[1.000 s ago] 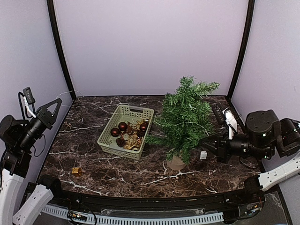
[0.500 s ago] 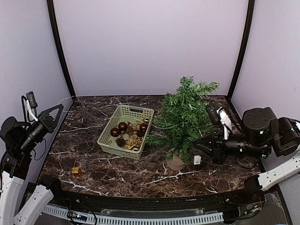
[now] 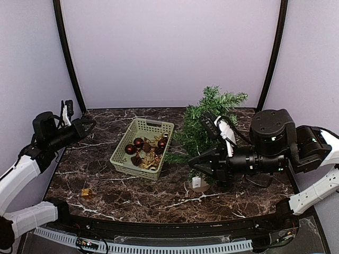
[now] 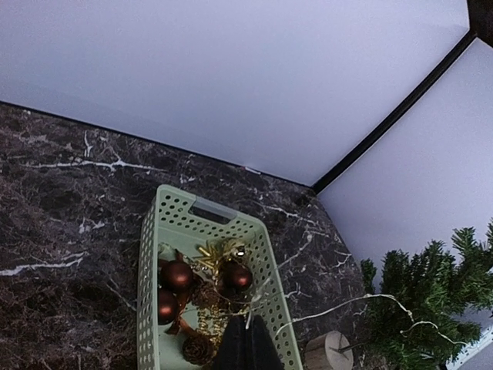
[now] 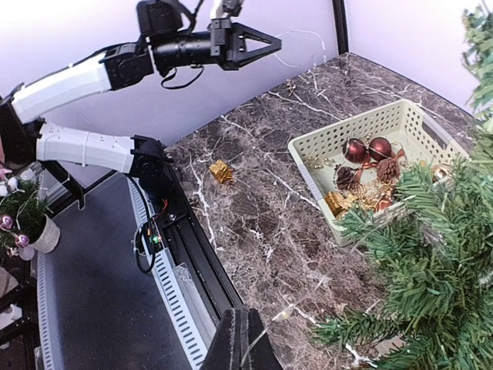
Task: Decorate the small christmas tree
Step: Place the side of the string light on the branch.
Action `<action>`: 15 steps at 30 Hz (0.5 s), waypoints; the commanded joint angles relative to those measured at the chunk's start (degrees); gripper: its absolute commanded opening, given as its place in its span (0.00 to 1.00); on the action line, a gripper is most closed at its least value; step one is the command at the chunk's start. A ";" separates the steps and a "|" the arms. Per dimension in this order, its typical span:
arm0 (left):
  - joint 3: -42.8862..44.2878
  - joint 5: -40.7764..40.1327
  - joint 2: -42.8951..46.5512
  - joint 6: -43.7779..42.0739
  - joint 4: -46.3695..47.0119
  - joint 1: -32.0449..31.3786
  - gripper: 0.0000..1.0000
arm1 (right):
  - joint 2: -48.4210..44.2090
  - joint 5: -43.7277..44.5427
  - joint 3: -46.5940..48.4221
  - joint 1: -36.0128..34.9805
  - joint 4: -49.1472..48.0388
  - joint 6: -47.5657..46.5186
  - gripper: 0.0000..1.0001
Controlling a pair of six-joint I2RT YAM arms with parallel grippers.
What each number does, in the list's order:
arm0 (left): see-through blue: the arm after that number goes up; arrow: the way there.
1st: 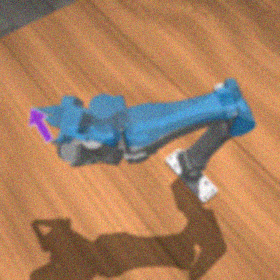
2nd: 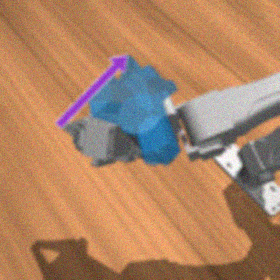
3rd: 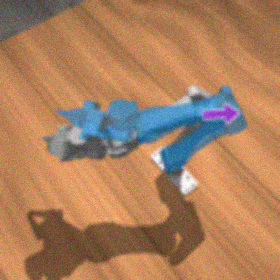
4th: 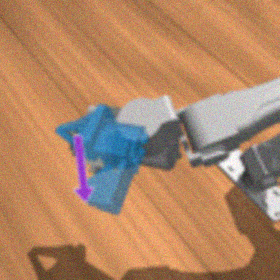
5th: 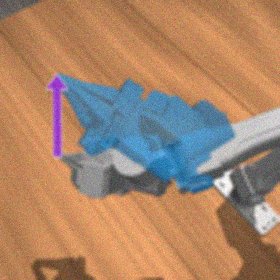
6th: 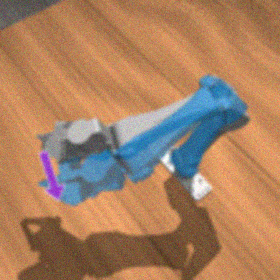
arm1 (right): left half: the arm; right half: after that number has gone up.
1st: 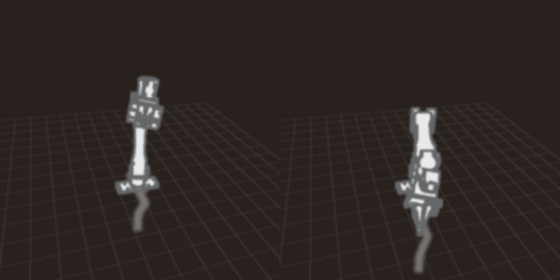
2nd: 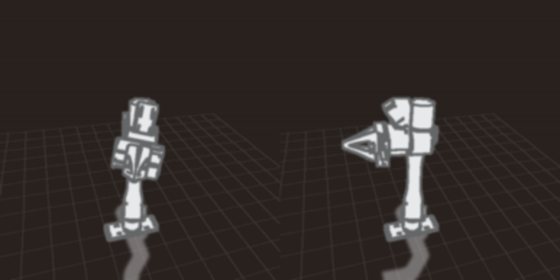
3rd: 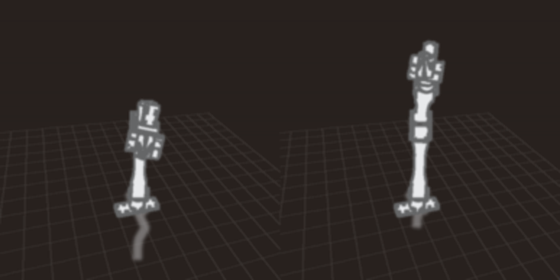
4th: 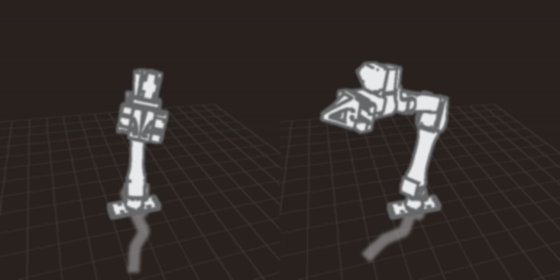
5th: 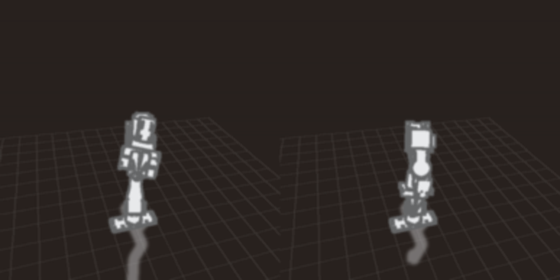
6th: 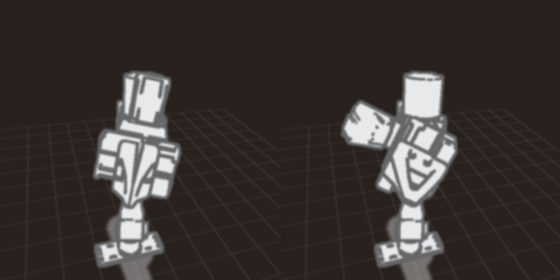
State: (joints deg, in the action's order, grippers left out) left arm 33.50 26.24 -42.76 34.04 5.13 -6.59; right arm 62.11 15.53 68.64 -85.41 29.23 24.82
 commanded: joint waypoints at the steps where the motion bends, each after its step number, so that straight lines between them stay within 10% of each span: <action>1: 1.46 1.95 -7.97 -3.12 7.60 0.17 0.00 | 0.08 -2.69 1.85 -0.29 -3.81 -1.72 0.00; 7: 3.38 -5.73 -16.80 -9.02 1.83 0.05 0.18 | -0.29 0.04 1.07 0.09 -5.04 -1.64 0.00; 15: 7.74 -27.71 -10.45 -15.57 -14.02 0.07 0.81 | -1.49 -1.93 -1.31 2.79 -6.52 -1.41 0.00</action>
State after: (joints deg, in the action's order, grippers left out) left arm 38.06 13.69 -60.23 22.92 -0.40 -6.61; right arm 62.13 14.68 68.31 -83.92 25.56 23.77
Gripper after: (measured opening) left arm 0.693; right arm 0.005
